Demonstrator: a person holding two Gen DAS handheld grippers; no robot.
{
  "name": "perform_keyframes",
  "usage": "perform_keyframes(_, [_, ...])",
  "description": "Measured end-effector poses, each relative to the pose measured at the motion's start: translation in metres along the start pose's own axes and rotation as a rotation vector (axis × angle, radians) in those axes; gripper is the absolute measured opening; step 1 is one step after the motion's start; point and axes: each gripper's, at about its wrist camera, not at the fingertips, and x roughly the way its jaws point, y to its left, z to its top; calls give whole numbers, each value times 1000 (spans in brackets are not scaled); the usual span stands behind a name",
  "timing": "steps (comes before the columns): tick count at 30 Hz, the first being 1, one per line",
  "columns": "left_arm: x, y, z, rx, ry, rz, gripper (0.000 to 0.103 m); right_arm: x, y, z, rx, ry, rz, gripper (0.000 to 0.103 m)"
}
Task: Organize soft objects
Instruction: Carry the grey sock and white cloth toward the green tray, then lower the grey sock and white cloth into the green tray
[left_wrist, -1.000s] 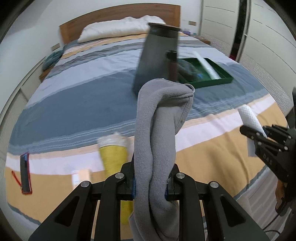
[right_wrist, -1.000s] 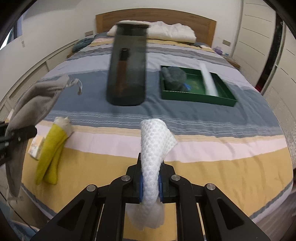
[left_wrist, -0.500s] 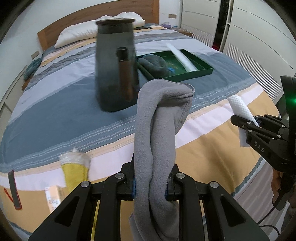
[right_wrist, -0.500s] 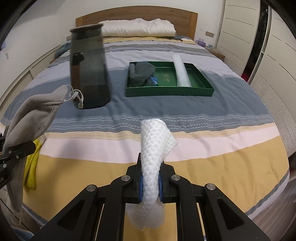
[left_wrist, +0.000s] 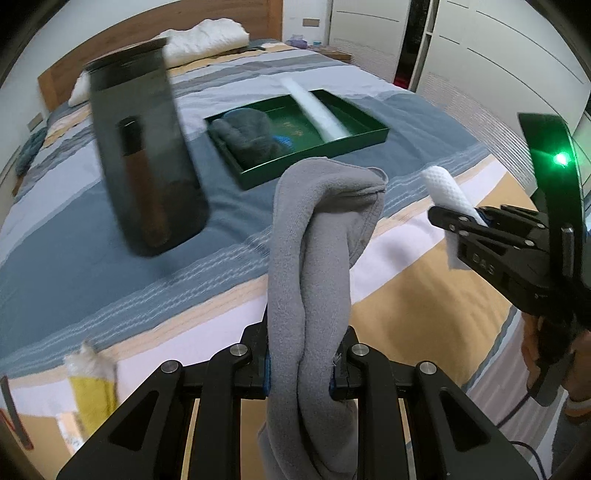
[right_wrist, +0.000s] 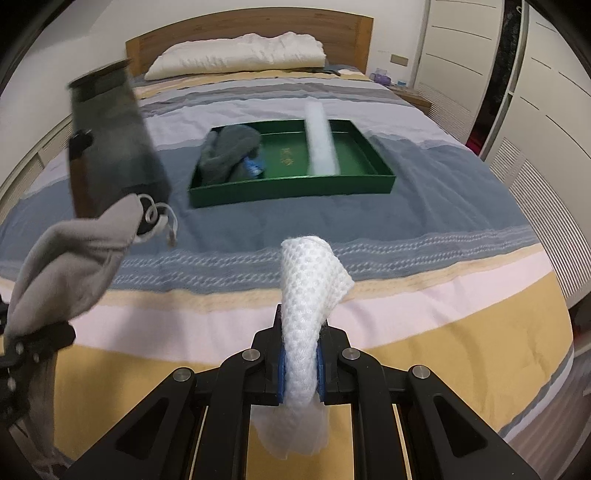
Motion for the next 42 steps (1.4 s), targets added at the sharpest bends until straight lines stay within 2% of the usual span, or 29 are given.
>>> perform_keyframes(6, [15,-15,39,3,-33,-28,17,22,-23,26,6,-17,-28,11])
perform_keyframes(11, [29,-16,80,-48,-61,-42,17,42,-38,53,1,-34,-41,11])
perform_keyframes(21, [61,7,161,-196,-136,30,17,81,-61,118,-39,-96,-85,11])
perform_keyframes(27, [86,21,206,-280,-169,54,17,106,-63,157,-88,-147,-67,11])
perform_keyframes(35, [126,28,237,-327,-175,75,18,162,-63,190,-135,-141,-66,12])
perform_keyframes(42, [168,27,244,-337,-134,105,18,218,-65,204,-156,-81,-88,12])
